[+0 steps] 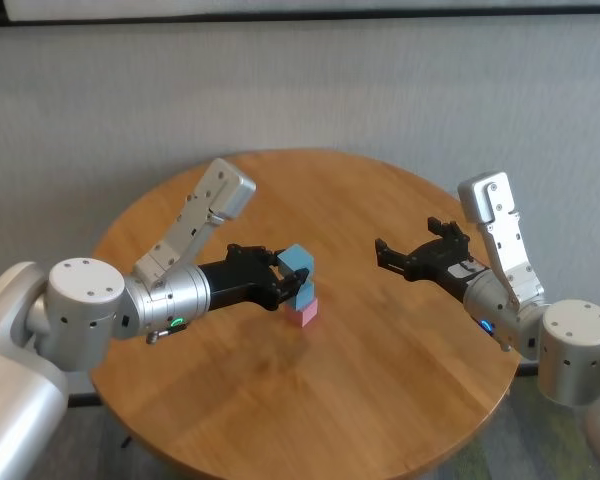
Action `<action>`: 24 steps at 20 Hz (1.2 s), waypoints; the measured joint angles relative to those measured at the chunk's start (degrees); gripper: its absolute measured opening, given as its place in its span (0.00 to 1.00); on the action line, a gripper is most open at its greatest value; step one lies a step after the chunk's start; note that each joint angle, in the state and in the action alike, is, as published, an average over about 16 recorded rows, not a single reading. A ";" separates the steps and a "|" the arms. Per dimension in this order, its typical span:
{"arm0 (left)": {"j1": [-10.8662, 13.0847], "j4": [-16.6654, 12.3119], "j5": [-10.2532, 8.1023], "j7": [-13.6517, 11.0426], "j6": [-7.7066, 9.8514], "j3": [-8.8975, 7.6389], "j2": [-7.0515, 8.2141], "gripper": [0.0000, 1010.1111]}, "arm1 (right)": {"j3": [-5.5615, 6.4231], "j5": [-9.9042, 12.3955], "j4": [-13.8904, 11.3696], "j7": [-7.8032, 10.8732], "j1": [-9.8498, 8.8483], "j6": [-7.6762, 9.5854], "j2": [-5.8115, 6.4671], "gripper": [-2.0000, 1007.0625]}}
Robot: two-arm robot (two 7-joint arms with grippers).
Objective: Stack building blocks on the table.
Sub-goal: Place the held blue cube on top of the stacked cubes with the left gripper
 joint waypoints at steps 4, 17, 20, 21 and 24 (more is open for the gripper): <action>-0.51 0.91 -0.46 -0.16 -0.45 0.62 -0.17 0.40 | 0.00 0.00 0.00 0.00 0.00 0.00 0.00 1.00; -1.31 3.29 -1.91 0.37 -1.49 2.23 -0.46 0.40 | 0.00 0.00 0.00 0.00 0.00 0.00 0.00 1.00; -1.45 3.60 -2.22 0.56 -1.64 2.57 -0.44 0.40 | 0.00 0.00 0.00 0.00 0.00 0.00 0.00 1.00; -1.51 3.69 -2.32 0.64 -1.68 2.68 -0.43 0.40 | 0.00 0.00 0.00 0.00 0.00 0.00 0.00 1.00; -1.67 3.94 -2.60 0.85 -1.80 3.00 -0.38 0.40 | 0.00 0.00 0.00 0.00 0.00 0.00 0.00 1.00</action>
